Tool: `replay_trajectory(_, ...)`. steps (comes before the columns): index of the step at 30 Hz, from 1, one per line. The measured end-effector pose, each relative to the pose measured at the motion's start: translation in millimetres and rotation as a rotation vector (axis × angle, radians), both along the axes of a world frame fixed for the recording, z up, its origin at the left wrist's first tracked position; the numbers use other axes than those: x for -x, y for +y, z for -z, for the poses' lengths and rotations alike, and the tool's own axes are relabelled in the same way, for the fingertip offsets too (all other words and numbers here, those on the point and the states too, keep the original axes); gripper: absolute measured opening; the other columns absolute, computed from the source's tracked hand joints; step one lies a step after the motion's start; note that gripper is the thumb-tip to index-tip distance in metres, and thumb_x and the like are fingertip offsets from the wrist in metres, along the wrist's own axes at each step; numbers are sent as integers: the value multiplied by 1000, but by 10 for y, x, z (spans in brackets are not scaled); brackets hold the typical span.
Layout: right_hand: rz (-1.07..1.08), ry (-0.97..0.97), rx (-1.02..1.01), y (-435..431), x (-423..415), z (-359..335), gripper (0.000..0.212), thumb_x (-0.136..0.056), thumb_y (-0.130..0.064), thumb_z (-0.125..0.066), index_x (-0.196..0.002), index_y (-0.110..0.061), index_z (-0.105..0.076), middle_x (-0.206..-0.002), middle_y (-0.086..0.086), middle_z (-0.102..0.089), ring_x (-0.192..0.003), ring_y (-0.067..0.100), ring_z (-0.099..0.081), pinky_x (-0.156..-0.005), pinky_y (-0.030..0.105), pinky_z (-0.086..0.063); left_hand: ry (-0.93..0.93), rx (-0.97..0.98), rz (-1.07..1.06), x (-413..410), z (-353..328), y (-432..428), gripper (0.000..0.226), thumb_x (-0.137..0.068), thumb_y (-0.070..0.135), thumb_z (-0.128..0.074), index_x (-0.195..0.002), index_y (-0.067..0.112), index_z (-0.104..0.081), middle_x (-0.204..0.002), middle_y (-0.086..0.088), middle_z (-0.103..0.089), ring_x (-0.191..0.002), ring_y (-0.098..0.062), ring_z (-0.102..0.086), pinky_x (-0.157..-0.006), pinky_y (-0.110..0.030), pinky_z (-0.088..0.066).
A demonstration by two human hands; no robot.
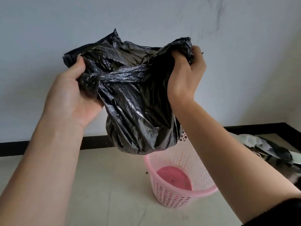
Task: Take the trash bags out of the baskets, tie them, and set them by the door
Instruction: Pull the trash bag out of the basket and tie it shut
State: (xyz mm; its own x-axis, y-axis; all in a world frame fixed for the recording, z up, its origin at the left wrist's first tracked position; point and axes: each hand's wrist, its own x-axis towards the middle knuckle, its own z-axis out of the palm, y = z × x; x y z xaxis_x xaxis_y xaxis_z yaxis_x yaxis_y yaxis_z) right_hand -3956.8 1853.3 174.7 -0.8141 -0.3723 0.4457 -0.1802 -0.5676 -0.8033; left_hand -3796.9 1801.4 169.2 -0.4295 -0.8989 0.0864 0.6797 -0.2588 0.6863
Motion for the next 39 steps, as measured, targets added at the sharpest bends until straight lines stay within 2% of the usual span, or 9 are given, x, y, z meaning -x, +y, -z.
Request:
replay_trajectory(5,-68,-7,-59,-305,-413,138,14,-84,-2,-55,-73,-8,-49,-57,-10,-42,-57,8,-37,-54,19,-36,-84,30,-154,-352,-34,-117,25,-99,25,-48,-109,7,-62,-104,-8,-73,-93,-27,-72,-80,-49,-57)
replay_trajectory(9,-127,59,-299,-506,-702,672,20,-82,-3,-56,-68,-15,-48,-60,-9,-47,-58,10,-41,-59,23,-36,-340,-32,-289,-617,333,-242,29,-97,30,-52,-122,17,-60,-111,-2,-72,-93,-21,-72,-83,-46,-57)
replay_trajectory(17,-335,239,-938,-707,-916,1902,15,-82,2,-54,-90,-8,-62,-73,6,-61,-60,20,-53,-53,25,-40,-695,-290,-351,-1125,1483,-494,15,-95,23,-56,-108,21,-63,-108,-3,-68,-100,-22,-64,-87,-40,-53)
replay_trajectory(20,-463,253,-1131,-675,-924,2051,25,-79,3,-54,-98,-10,-65,-70,8,-57,-50,17,-44,-43,21,-33,-835,-397,-265,-1337,1788,-563,40,-78,34,-67,-113,17,-64,-111,-8,-69,-96,-27,-67,-73,-37,-55)
replay_trajectory(25,-708,-66,-1117,-643,-773,1854,11,-76,-16,-57,-75,-8,-64,-81,15,-57,-68,26,-51,-63,31,-42,-1012,-471,-198,-1601,2165,-830,88,-25,41,-84,-108,19,-66,-107,-9,-70,-96,-34,-67,-84,-51,-53)
replay_trajectory(29,-628,-141,-1243,-717,-733,1910,55,-77,-52,-66,-113,-10,-61,-116,9,-60,-108,29,-55,-92,42,-47,-1042,-444,-259,-1628,2113,-825,84,-21,17,-74,-105,9,-65,-106,-13,-67,-95,-38,-65,-83,-52,-53)
replay_trajectory(34,-617,95,-1394,-716,-913,1985,114,-73,-26,-83,-152,-8,-3,-151,18,-31,-133,36,-38,-104,45,-36,-1065,-415,-351,-1626,2047,-770,79,-26,-1,-54,-104,-10,-58,-106,-23,-62,-98,-43,-61,-82,-47,-49)
replay_trajectory(36,-675,174,-1474,-725,-932,1941,106,-72,-15,-83,-149,1,-11,-144,20,-38,-122,33,-45,-94,40,-45,-1091,-421,-325,-1630,2039,-784,76,-16,1,-55,-91,-6,-57,-107,-22,-61,-100,-42,-60,-84,-49,-48)
replay_trajectory(39,-609,398,-1512,-745,-960,1879,64,-75,-6,-76,-126,2,-39,-103,14,-53,-90,25,-52,-64,30,-45,-1080,-443,-255,-1682,2067,-858,72,-9,17,-67,-80,6,-59,-99,-11,-60,-91,-34,-60,-79,-40,-48)
